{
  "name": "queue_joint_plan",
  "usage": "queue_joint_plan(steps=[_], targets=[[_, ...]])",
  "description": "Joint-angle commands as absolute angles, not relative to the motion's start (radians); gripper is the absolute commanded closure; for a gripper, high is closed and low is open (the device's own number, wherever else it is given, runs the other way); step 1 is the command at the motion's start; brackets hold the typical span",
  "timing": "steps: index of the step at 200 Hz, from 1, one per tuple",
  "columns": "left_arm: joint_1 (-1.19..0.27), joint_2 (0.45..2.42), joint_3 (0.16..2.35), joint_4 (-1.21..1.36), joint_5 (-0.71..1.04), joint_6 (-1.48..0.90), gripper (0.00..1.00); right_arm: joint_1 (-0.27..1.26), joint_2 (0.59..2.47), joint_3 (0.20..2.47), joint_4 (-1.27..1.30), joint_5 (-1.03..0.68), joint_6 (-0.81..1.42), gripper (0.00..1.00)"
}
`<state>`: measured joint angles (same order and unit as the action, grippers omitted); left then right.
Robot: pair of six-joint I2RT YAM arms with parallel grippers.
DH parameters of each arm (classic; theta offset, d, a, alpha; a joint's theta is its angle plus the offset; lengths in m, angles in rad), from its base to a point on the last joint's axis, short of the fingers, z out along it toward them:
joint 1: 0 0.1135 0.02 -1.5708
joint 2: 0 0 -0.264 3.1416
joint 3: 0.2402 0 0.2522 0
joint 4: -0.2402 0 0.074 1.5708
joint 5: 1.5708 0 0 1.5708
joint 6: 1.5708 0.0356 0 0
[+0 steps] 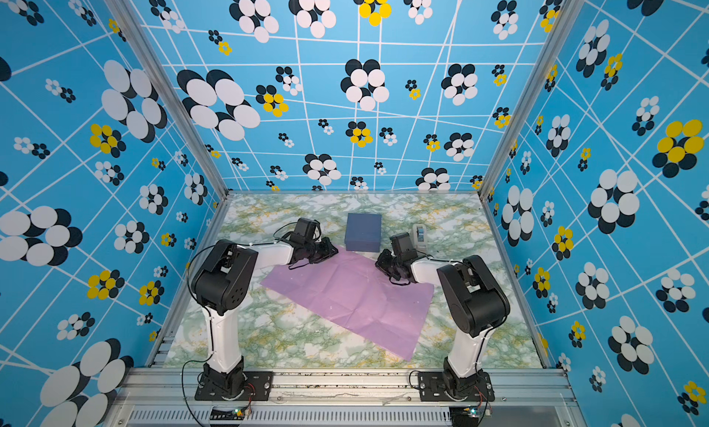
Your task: Wrap the gift box in paper
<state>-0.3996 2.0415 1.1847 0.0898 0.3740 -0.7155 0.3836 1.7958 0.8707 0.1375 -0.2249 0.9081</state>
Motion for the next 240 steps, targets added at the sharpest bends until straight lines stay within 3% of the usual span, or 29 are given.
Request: queue_joint_plan(steps=[1, 16, 35, 60, 115, 152, 198, 240], targets=[[-0.387, 2.103, 1.201, 0.02, 0.33, -0.713, 0.8, 0.37, 1.738, 0.86, -0.018, -0.138, 0.858, 0.64], [-0.387, 2.108, 1.209, 0.024, 0.331, -0.715, 0.81, 0.37, 1.658, 0.857, -0.061, -0.122, 0.842, 0.53], [-0.388, 2.116, 1.22, 0.023, 0.333, -0.718, 0.81, 0.391, 1.557, 0.841, -0.093, -0.122, 0.844, 0.52], [-0.391, 2.124, 1.223, 0.026, 0.334, -0.719, 0.81, 0.479, 1.518, 0.829, -0.086, -0.17, 0.896, 0.58], [-0.398, 2.114, 1.207, 0.033, 0.328, -0.729, 0.8, 0.559, 1.687, 0.774, 0.108, -0.258, 1.069, 0.74], [-0.395, 2.104, 1.205, 0.033, 0.329, -0.73, 0.78, 0.516, 1.749, 0.707, 0.102, -0.222, 1.079, 0.82], [-0.385, 2.074, 1.19, 0.033, 0.333, -0.73, 0.7, 0.401, 1.762, 0.702, 0.018, -0.206, 0.98, 0.84], [-0.382, 2.05, 1.165, 0.035, 0.348, -0.728, 0.73, 0.349, 1.811, 0.747, -0.023, -0.206, 0.904, 0.85]])
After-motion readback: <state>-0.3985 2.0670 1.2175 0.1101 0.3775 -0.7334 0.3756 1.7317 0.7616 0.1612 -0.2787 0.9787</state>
